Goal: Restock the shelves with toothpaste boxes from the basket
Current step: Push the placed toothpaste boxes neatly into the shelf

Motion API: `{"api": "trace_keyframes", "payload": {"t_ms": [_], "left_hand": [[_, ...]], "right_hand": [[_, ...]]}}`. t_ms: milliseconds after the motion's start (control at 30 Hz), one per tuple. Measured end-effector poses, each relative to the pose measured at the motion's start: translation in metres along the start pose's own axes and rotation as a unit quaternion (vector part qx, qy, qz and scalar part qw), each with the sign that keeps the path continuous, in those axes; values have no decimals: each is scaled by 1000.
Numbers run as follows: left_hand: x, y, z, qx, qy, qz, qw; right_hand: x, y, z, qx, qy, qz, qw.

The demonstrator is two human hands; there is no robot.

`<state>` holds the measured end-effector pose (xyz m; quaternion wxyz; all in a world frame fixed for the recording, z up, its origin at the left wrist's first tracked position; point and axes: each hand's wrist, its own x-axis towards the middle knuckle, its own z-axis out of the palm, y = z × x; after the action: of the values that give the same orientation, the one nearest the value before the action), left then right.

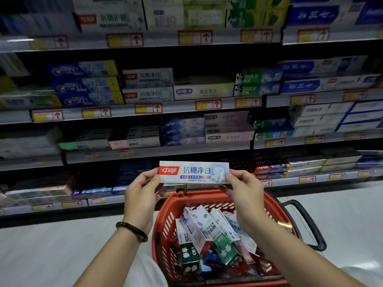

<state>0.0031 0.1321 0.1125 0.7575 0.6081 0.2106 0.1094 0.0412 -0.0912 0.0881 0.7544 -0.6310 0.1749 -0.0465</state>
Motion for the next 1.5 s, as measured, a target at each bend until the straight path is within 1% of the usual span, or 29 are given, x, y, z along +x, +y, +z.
{"api": "trace_keyframes", "payload": {"t_ms": [267, 433, 600, 733, 900, 1067, 1267, 1500], "left_hand": [[29, 30, -7, 29, 17, 46, 998], [54, 52, -6, 46, 30, 74, 996], [82, 81, -4, 55, 35, 112, 992], [110, 102, -4, 71, 35, 133, 988], [144, 130, -4, 99, 46, 162, 981], [191, 151, -6, 129, 53, 182, 973], [235, 170, -3, 149, 54, 196, 968], [264, 181, 6, 209, 55, 214, 953]], "right_hand": [[14, -35, 38, -38, -37, -45, 998], [30, -67, 68, -39, -44, -73, 996], [47, -93, 98, -40, -75, -103, 991], [67, -109, 126, -55, -94, -125, 986], [93, -125, 162, -101, -116, -158, 975], [115, -140, 202, -101, -130, -182, 969], [139, -151, 239, -121, -136, -186, 966], [159, -157, 256, -151, -126, -189, 962]]}}
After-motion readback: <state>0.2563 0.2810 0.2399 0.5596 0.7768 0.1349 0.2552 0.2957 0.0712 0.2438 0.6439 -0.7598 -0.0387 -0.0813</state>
